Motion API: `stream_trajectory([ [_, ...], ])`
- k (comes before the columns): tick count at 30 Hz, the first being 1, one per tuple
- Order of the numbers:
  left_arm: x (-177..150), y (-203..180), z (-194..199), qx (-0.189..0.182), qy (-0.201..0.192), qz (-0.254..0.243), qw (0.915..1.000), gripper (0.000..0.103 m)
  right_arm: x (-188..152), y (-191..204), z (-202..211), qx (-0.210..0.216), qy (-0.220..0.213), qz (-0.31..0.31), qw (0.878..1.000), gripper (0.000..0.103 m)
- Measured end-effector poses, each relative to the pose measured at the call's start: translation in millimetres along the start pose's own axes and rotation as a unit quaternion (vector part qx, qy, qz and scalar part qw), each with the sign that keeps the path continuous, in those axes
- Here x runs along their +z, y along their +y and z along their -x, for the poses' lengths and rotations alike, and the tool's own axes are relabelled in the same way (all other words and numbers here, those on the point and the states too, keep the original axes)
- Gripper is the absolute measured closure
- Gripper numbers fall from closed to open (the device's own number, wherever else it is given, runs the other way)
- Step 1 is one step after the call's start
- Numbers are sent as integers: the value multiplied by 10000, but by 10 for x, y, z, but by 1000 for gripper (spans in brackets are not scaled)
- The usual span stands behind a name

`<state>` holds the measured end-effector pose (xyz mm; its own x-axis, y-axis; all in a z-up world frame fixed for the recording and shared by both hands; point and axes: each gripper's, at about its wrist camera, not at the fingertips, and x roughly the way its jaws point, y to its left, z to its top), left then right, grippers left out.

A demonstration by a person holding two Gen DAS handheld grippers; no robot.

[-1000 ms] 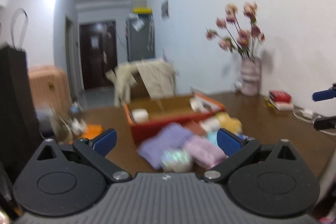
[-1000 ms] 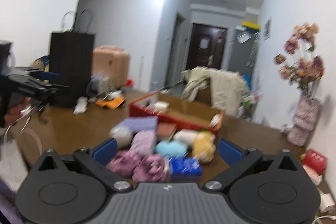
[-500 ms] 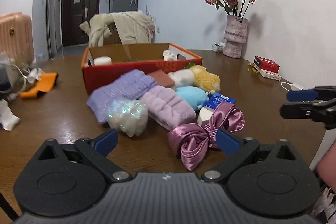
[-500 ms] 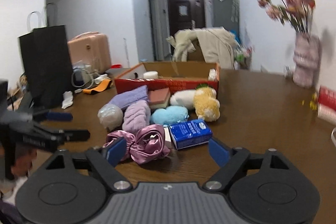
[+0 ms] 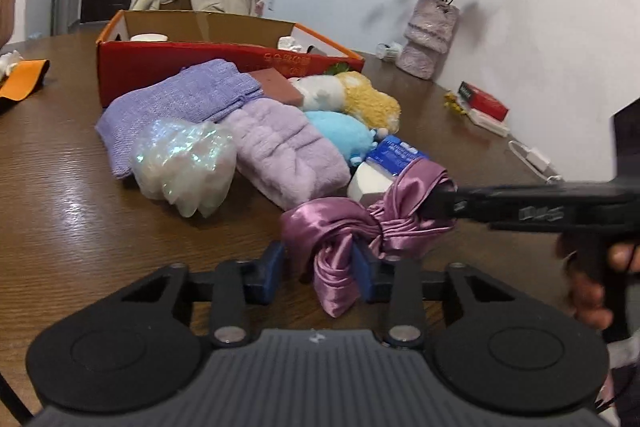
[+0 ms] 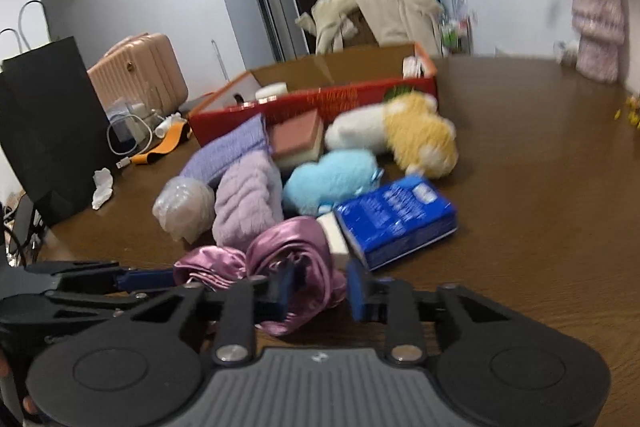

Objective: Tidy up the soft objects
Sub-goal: 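Grasp the pink satin bow scrunchie with both grippers together, then carry the pink bow into the cardboard box and open both grippers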

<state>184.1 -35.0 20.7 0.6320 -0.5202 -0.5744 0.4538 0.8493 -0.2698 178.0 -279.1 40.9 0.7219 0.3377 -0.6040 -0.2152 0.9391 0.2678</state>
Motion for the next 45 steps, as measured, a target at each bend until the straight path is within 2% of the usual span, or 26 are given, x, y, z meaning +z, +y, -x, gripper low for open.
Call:
stream_trajectory([
  [1, 6, 6, 1, -30, -13, -18, 10000, 79, -6, 18, -38, 2, 29, -24, 10000, 87],
  [4, 9, 4, 22, -70, -33, -56, 10000, 84, -4, 80, -67, -33, 48, -20, 10000, 90],
  [10, -9, -34, 228, -169, -153, -113, 9997, 87, 5, 213, 139, -22, -79, 85, 9999, 93],
  [15, 65, -72, 569, -199, -507, -222, 9983, 87, 35, 360, 425, 150, -339, 203, 9991, 93],
  [19, 272, -55, 850, -216, -918, -266, 9952, 87, 230, 461, 630, 348, -607, 428, 9966, 93],
  [26, 893, 43, 1088, -68, -1403, -334, 9895, 87, 984, 709, 647, 570, -906, 1141, 9877, 93],
  [32, 1644, 255, 971, 116, -1580, -257, 9870, 87, 1800, 740, 377, 806, -917, 1400, 9826, 93],
  [39, 2550, 612, 413, 247, -1279, 55, 9915, 87, 2743, 559, -183, 861, -660, 1479, 9830, 93],
  [45, 3138, 1019, -395, 477, -750, 478, 9949, 87, 3393, 194, -1037, 890, -42, 948, 9915, 93],
])
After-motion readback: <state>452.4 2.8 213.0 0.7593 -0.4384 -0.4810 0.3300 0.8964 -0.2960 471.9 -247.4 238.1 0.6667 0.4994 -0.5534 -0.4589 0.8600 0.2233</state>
